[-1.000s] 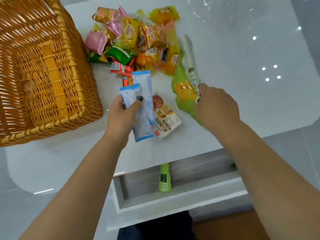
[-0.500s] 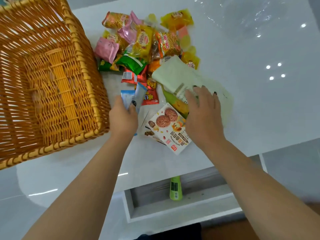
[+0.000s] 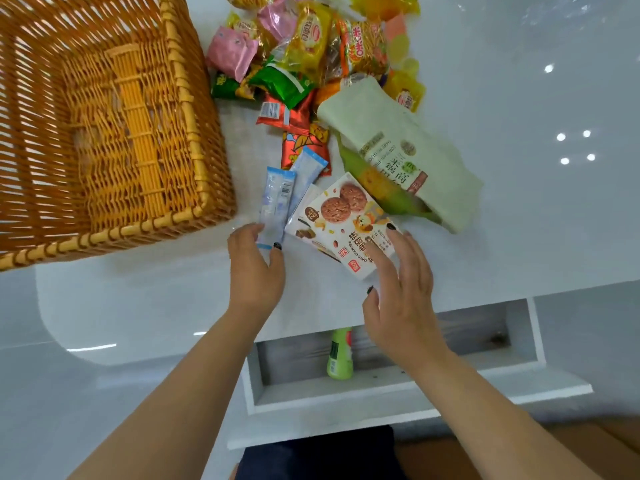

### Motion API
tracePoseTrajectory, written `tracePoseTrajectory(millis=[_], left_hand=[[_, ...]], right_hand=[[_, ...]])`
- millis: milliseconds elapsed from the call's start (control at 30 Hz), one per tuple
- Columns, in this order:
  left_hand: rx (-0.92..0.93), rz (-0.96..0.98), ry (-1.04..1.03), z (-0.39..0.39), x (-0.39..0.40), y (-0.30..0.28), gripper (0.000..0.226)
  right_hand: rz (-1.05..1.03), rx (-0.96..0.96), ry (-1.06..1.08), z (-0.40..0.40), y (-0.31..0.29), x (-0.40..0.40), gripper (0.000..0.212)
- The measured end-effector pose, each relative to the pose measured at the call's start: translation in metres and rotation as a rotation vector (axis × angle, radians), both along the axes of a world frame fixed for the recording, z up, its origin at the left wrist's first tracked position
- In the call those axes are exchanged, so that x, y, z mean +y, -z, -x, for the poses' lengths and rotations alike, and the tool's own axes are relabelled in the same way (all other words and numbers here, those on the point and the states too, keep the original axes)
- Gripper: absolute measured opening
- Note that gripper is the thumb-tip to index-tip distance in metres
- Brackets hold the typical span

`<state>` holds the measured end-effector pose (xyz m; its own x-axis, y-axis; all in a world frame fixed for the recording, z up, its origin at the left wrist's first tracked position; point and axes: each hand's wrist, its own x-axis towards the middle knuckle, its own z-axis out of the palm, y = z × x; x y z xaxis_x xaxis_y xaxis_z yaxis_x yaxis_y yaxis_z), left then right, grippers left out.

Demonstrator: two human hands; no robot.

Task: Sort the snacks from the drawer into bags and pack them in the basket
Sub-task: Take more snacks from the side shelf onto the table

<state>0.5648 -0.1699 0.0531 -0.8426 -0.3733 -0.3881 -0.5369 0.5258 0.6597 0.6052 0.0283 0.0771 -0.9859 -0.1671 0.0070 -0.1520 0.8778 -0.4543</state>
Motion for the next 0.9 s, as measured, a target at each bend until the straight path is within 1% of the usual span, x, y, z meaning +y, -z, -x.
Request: tracePoseTrajectory(millis=[67, 133, 200, 300, 367, 400, 433, 500, 600, 667, 767, 833, 900], left_hand=[[0.055, 0.081, 0.008, -0.041, 0.006, 0.009, 0.033], [0.108, 0.147, -0.027, -0.082, 0.018, 0.015, 0.031], [0.125, 0.148, -0.035, -0.118, 0.034, 0.024, 0.034], [0.054, 0.099, 0.024, -0.168, 0.064, 0.052, 0.034], [-0.054, 0.054, 0.046, -0.185, 0.074, 0.079, 0.036], [-0.142, 0.049, 0.061, -0.19, 0.08, 0.098, 0.044], [-0.242, 0.039, 0.074, -0.192, 0.085, 0.117, 0.053], [-0.393, 0.012, 0.078, -0.188, 0.092, 0.15, 0.056], [-0.55, 0.092, 0.072, -0.179, 0.107, 0.175, 0.061], [-0.635, 0.127, 0.11, -0.17, 0.116, 0.178, 0.06], [-0.691, 0.093, 0.191, -0.166, 0.118, 0.167, 0.053], [-0.693, 0.106, 0.268, -0.171, 0.114, 0.148, 0.05], [-0.65, 0.131, 0.326, -0.178, 0.109, 0.122, 0.048]], right_hand=[[-0.004, -0.02, 0.007, -0.019, 0.008, 0.01, 0.07], [-0.016, -0.08, -0.014, -0.042, 0.018, 0.021, 0.073], [-0.036, -0.142, -0.064, -0.063, 0.028, 0.032, 0.072], [-0.107, -0.268, -0.102, -0.097, 0.051, 0.044, 0.076], [-0.11, -0.338, -0.102, -0.113, 0.063, 0.046, 0.081], [-0.102, -0.358, -0.108, -0.121, 0.071, 0.049, 0.082], [-0.091, -0.364, -0.12, -0.127, 0.08, 0.052, 0.081], [-0.064, -0.35, -0.133, -0.134, 0.094, 0.059, 0.076], [-0.031, -0.329, -0.136, -0.14, 0.104, 0.065, 0.07], [-0.023, -0.326, -0.136, -0.141, 0.108, 0.069, 0.071], [-0.038, -0.351, -0.147, -0.141, 0.103, 0.072, 0.073], [-0.047, -0.385, -0.143, -0.138, 0.094, 0.074, 0.071], [-0.051, -0.406, -0.148, -0.131, 0.081, 0.076, 0.063]])
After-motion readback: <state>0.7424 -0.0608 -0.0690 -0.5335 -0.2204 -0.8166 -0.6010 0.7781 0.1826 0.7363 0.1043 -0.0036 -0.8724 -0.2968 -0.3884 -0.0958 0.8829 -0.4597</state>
